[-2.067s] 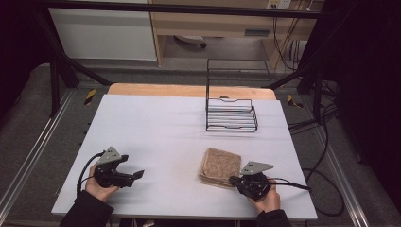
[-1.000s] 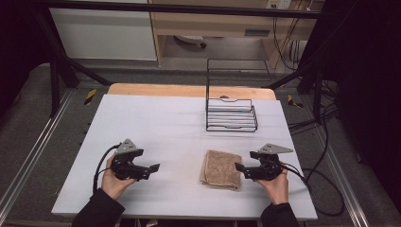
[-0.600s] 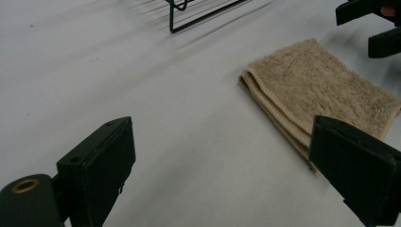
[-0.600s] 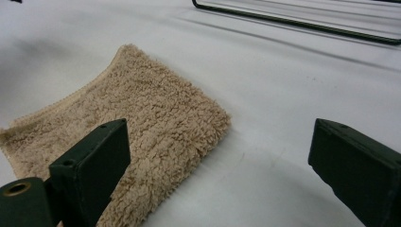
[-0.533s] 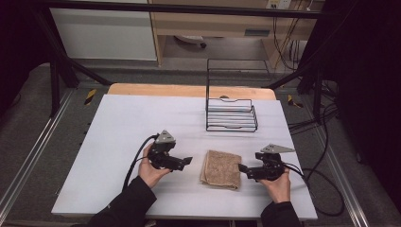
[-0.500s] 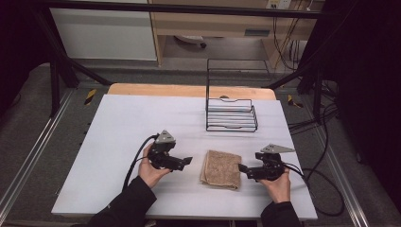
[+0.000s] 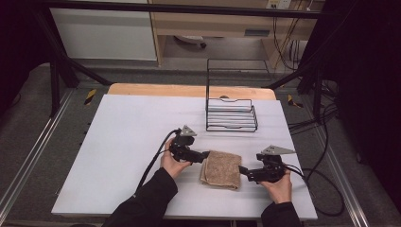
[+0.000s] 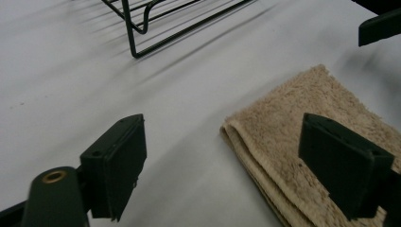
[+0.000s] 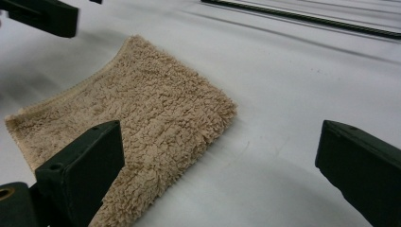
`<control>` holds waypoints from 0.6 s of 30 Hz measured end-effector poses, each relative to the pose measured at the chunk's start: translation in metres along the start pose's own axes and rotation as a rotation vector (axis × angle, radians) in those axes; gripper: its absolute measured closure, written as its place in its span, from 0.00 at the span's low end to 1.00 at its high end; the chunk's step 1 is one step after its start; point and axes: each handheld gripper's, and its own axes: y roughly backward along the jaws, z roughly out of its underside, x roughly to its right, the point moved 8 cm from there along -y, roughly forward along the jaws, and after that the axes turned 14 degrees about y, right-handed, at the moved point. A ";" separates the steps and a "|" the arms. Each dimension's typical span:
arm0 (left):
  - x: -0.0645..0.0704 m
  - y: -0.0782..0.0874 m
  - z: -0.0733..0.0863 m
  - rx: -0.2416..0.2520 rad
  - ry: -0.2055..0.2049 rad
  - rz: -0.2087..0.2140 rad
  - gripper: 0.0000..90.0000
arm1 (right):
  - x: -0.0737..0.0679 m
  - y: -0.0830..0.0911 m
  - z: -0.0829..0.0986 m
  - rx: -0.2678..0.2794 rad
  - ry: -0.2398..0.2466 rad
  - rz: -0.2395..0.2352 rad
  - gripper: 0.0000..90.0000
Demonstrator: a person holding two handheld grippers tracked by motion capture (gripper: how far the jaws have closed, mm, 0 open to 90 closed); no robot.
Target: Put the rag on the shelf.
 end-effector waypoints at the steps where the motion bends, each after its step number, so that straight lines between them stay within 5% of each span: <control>1: 0.001 -0.003 0.000 -0.003 0.001 0.002 0.26 | -0.001 0.000 0.000 -0.005 -0.001 -0.006 0.03; 9: 0.006 -0.027 0.003 -0.044 -0.002 -0.003 0.46 | -0.001 0.000 0.001 -0.005 0.006 -0.006 0.03; 18: 0.008 -0.037 0.006 -0.080 0.018 0.002 0.68 | 0.000 0.000 0.000 -0.005 0.006 -0.006 0.05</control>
